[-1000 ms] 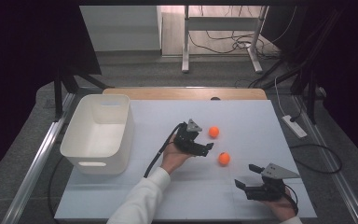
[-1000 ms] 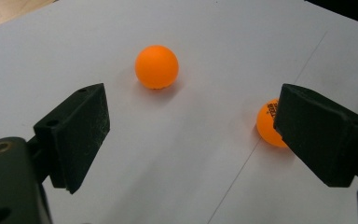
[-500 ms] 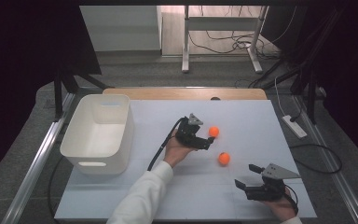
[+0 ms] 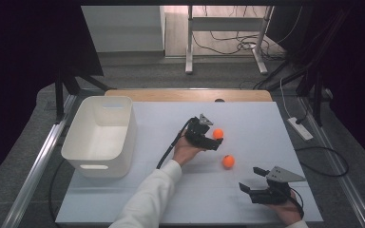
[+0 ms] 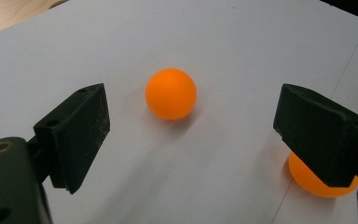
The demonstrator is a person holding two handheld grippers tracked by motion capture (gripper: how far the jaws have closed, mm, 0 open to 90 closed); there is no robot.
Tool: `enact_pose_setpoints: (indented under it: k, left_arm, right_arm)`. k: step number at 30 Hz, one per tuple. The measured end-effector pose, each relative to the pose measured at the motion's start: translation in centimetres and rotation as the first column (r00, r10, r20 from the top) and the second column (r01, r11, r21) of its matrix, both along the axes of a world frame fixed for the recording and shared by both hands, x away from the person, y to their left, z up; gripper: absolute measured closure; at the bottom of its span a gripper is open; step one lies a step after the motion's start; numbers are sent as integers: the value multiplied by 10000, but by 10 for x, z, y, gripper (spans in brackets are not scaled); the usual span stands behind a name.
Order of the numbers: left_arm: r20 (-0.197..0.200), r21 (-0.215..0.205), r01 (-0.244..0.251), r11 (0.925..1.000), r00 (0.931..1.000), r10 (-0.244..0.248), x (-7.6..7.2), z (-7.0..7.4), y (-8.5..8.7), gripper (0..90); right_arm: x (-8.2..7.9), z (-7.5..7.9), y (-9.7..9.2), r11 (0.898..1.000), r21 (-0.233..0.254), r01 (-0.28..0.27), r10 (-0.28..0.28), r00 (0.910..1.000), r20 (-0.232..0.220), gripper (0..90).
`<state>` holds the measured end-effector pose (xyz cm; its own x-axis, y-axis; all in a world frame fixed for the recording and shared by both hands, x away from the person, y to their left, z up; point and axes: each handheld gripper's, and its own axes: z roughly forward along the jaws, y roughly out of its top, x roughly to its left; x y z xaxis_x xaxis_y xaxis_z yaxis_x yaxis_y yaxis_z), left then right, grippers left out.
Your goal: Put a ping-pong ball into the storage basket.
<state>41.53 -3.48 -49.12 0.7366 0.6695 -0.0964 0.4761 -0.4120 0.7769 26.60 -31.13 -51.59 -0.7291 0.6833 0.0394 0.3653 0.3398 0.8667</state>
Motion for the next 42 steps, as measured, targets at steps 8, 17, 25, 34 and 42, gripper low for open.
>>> enact_pose_setpoints:
  k: [8, 17, 25, 34, 42]
  left_arm:
    - [-83, -34, -43, 10000, 10000, 43, 3, -1, -2, 115]
    - [-195, 11, -117, 9999, 9997, 117, 11, -4, -8, 115]
    - [-260, 227, -192, 9996, 9995, 198, 16, -10, -9, 115]
    - [-459, 395, -202, 9990, 9987, 220, 23, -20, -12, 119]
    - [-503, 568, -128, 9983, 9986, 156, 30, -23, -19, 127]
  right_arm:
    - [1, -1, 0, 10000, -33, -23, 23, 10000, -17, 143]
    - [1, -1, 0, 10000, -48, 14, -14, 10000, -7, 143]
    - [2, -1, -1, 9999, -71, 101, -101, 9999, -50, 143]
    - [2, -1, -1, 9999, -76, 96, -97, 9999, -79, 143]
    - [2, -2, -2, 9998, -108, 151, -152, 9998, -98, 143]
